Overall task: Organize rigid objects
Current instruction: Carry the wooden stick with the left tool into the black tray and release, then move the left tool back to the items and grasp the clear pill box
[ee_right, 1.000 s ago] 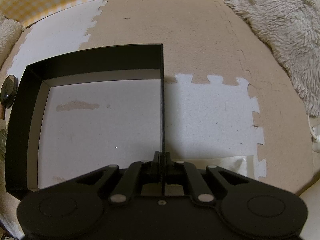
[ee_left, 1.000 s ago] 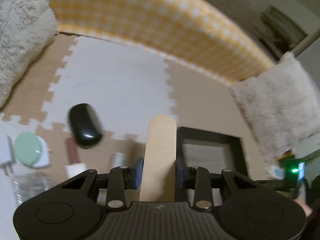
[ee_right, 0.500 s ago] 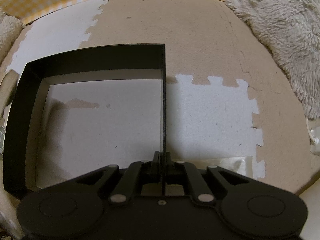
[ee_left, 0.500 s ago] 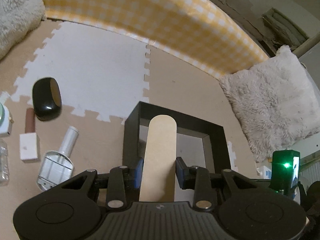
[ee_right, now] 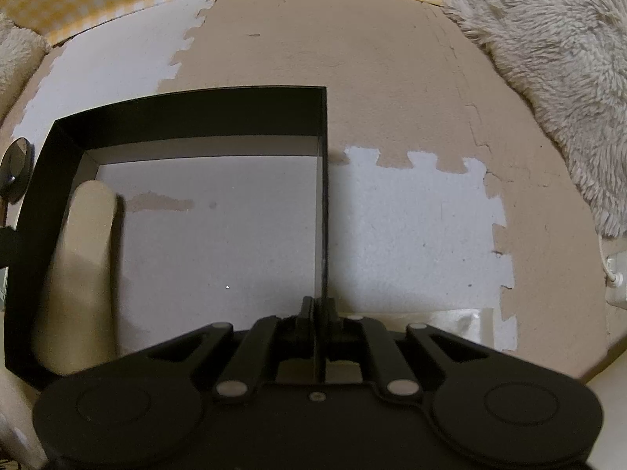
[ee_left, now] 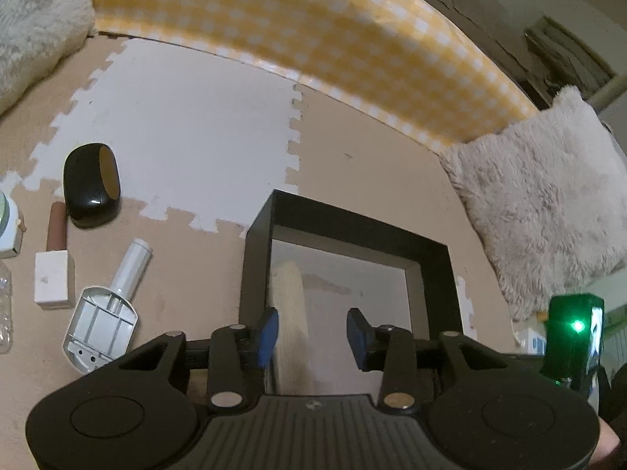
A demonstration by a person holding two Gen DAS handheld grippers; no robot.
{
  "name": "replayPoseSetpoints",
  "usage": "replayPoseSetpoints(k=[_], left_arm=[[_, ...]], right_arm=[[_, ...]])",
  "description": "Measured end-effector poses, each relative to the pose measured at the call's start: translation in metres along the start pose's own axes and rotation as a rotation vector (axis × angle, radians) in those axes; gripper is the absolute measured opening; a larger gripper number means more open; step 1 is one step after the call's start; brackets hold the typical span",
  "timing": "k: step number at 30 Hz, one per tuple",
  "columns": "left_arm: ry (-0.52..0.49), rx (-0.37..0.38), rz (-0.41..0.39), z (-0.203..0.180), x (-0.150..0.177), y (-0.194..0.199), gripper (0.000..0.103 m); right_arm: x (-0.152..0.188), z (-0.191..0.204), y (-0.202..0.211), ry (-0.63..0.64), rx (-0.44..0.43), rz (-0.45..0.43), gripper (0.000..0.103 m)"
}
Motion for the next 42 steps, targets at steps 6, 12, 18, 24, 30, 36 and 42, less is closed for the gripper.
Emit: replayPoseSetpoints(k=[6, 12, 18, 24, 30, 36, 42], left_arm=[[-0.057, 0.002, 0.023, -0.006, 0.001, 0.009, 0.054], [-0.120, 0.018, 0.028, -0.016, 0.001, 0.019, 0.067], [-0.169, 0.024, 0.034, -0.023, 0.004, 0.026, 0.088], [-0.194, 0.016, 0.035, -0.023, 0.006, 0.032, 0.099], [-0.230, -0.013, 0.015, -0.013, 0.004, 0.037, 0.103], [-0.272, -0.027, -0.001, 0.007, -0.007, 0.045, 0.103], [-0.244, -0.083, -0.096, 0.036, -0.031, 0.061, 0.103]], right_arm=[[0.000, -0.001, 0.000, -0.012, -0.002, 0.001, 0.006], [-0.001, -0.001, -0.001, -0.014, -0.003, 0.003, 0.006], [-0.001, -0.001, -0.001, -0.016, -0.005, 0.001, 0.006], [-0.001, -0.002, 0.000, -0.023, -0.009, -0.005, 0.006], [-0.001, -0.002, 0.001, -0.022, -0.010, -0.012, 0.006], [-0.001, -0.002, 0.001, -0.020, -0.011, -0.012, 0.006], [-0.002, -0.001, 0.001, -0.019, -0.008, -0.008, 0.006]])
Point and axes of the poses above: each gripper's, at about its wrist camera, not at the fingertips, and y roughly against the way its jaws point, z to its left, x to its underside, the point moved 4 cm from there along -y, roughly the way its jaws point, and after that the axes turned 13 degrees about -z, right-handed, at the moved point
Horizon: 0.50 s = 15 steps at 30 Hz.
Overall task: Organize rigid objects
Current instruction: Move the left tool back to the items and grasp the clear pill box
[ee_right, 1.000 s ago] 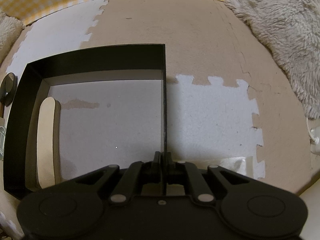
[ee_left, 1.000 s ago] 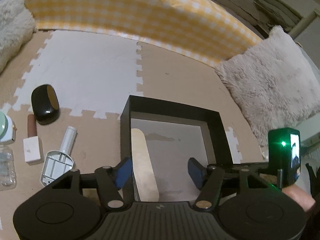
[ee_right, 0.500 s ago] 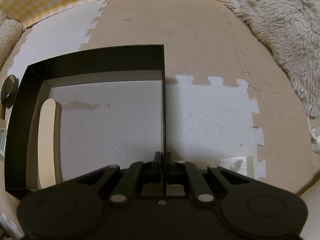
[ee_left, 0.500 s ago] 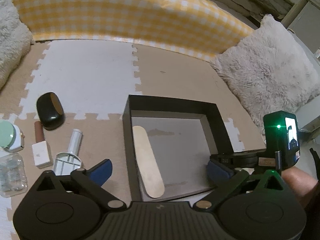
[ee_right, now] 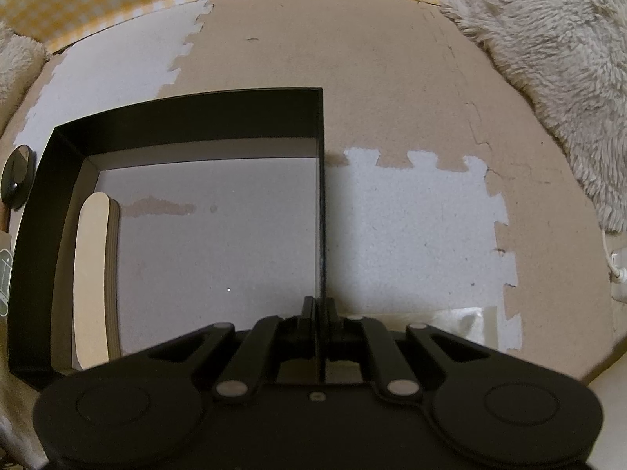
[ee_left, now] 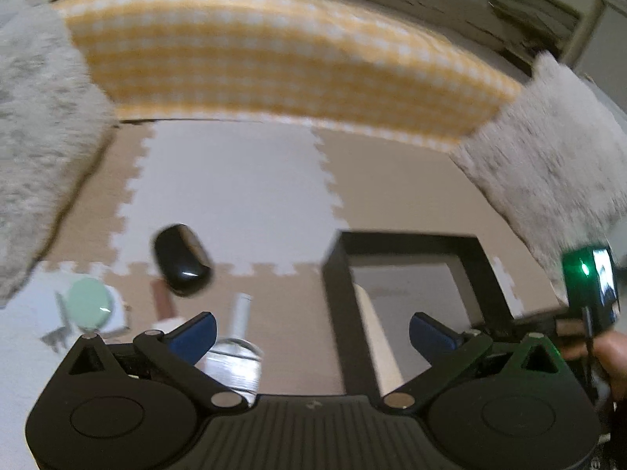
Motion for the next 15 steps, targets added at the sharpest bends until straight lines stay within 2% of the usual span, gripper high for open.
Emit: replayPoseSetpoints(k=[7, 15], left_arm=[[0.121, -0.124, -0.025, 0.056, -0.005, 0.000, 0.103], [0.272, -0.345, 0.072, 0.127, 0.022, -0.012, 0.103]], right_arm=[[0.000, 0.000, 0.000, 0.001, 0.001, -0.002, 0.006], [0.000, 0.000, 0.000, 0.005, 0.000, -0.001, 0.006]])
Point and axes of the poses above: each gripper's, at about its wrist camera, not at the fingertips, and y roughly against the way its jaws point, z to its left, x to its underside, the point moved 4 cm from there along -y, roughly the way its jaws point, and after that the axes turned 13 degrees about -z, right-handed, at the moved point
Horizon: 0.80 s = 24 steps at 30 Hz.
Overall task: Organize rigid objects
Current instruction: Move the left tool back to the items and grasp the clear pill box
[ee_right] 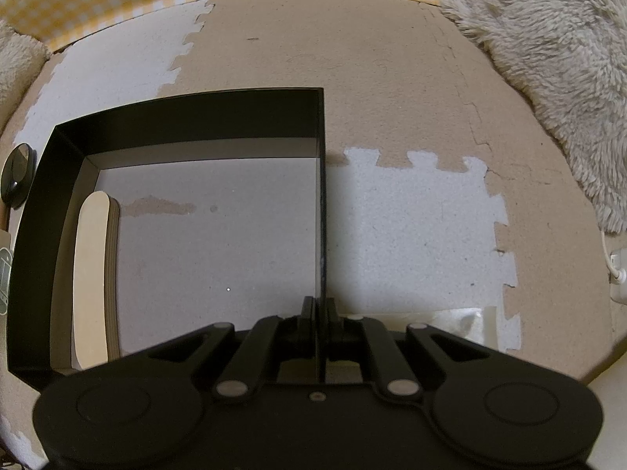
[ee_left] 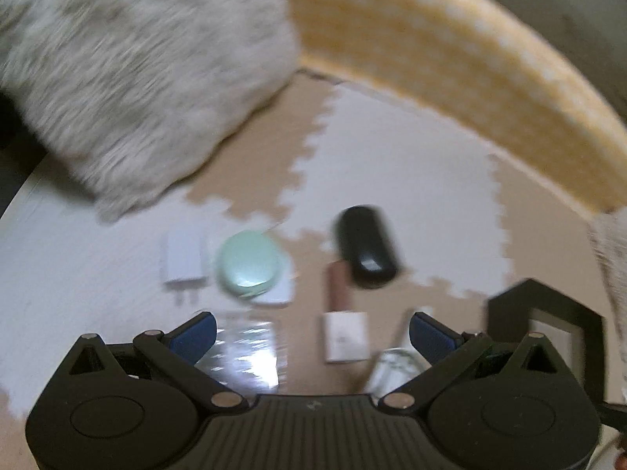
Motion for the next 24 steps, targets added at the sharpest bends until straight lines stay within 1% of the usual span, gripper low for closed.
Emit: replayPoseSetpoints(k=[3, 5, 8, 11, 13, 15, 18, 21, 24], left_arm=[[0.013, -0.061, 0.022, 0.015, 0.002, -0.011, 0.103], [0.013, -0.082, 0.034, 0.021, 0.003, -0.017, 0.103], [-0.004, -0.094, 0.072, 0.028, 0.009, -0.026, 0.103], [0.001, -0.103, 0.108, 0.032, 0.015, -0.028, 0.102], [-0.017, -0.110, 0.118, 0.031, 0.017, -0.031, 0.098], [-0.039, -0.117, 0.138, 0.031, 0.021, -0.034, 0.089], [-0.046, -0.126, 0.170, 0.032, 0.027, -0.040, 0.080], [-0.061, -0.135, 0.187, 0.033, 0.031, -0.042, 0.074], [-0.065, -0.140, 0.187, 0.033, 0.031, -0.043, 0.075]], right_arm=[[0.000, 0.001, 0.000, 0.012, 0.002, 0.001, 0.006], [0.000, 0.002, 0.000, 0.017, 0.004, 0.001, 0.007], [0.000, 0.002, -0.001, 0.015, 0.001, 0.000, 0.006], [0.000, 0.002, 0.000, 0.018, 0.000, 0.000, 0.006], [0.000, 0.001, -0.001, 0.016, -0.002, 0.001, 0.006], [0.000, 0.001, 0.000, 0.015, -0.003, 0.001, 0.006], [0.000, 0.001, 0.000, 0.017, -0.001, 0.000, 0.006], [0.000, 0.001, 0.000, 0.017, -0.001, -0.001, 0.006], [0.000, 0.001, 0.000, 0.016, -0.002, -0.001, 0.006]])
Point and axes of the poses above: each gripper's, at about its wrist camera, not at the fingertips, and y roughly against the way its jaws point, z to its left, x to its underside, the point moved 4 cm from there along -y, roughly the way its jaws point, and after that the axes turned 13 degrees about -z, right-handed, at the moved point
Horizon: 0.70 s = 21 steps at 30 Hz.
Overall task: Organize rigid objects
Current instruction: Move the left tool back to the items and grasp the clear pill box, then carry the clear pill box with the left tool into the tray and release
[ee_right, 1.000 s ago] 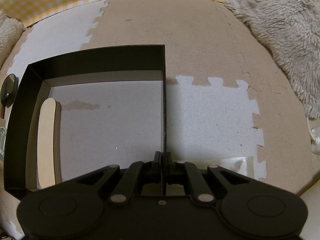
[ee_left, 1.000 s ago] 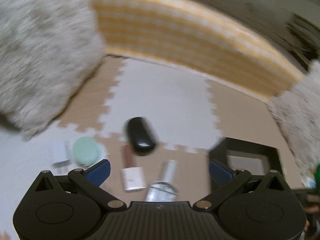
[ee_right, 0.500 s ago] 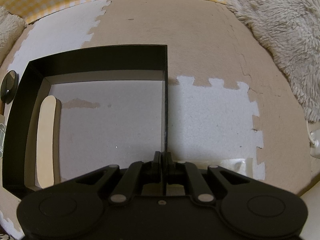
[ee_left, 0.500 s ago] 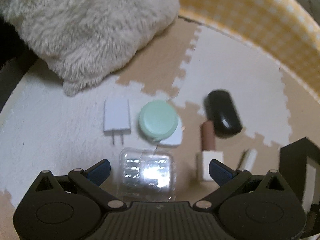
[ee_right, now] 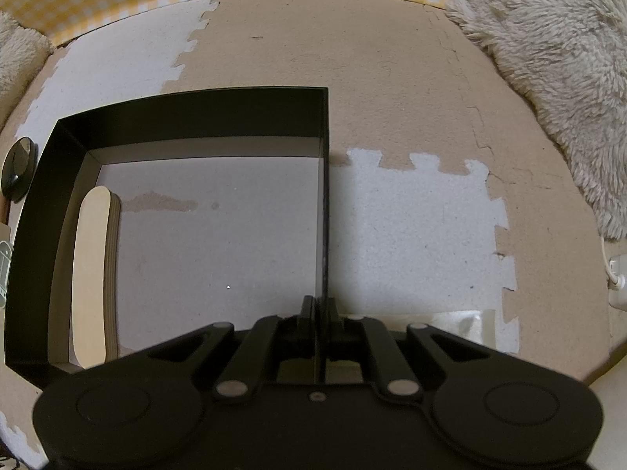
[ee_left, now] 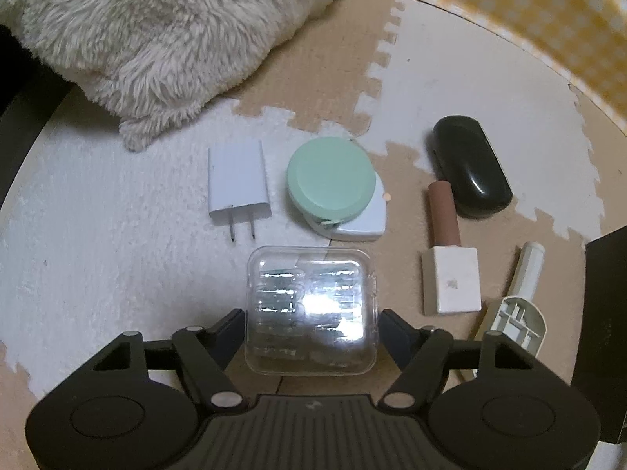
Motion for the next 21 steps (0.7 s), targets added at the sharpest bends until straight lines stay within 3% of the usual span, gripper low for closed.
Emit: replayPoseSetpoints(k=[10, 14, 21], left_arm=[[0.009, 0.002, 0.001, -0.001, -0.003, -0.001, 0.074], [0.077, 0.052, 0.006, -0.006, -0.002, 0.005, 0.074], [0.075, 0.142, -0.090, -0.030, -0.009, 0.037, 0.074]], right_arm=[[0.000, 0.002, 0.000, 0.001, 0.001, 0.000, 0.006], [0.000, 0.002, 0.000, 0.002, 0.001, -0.001, 0.006], [0.000, 0.001, 0.000, 0.002, 0.002, 0.000, 0.006]])
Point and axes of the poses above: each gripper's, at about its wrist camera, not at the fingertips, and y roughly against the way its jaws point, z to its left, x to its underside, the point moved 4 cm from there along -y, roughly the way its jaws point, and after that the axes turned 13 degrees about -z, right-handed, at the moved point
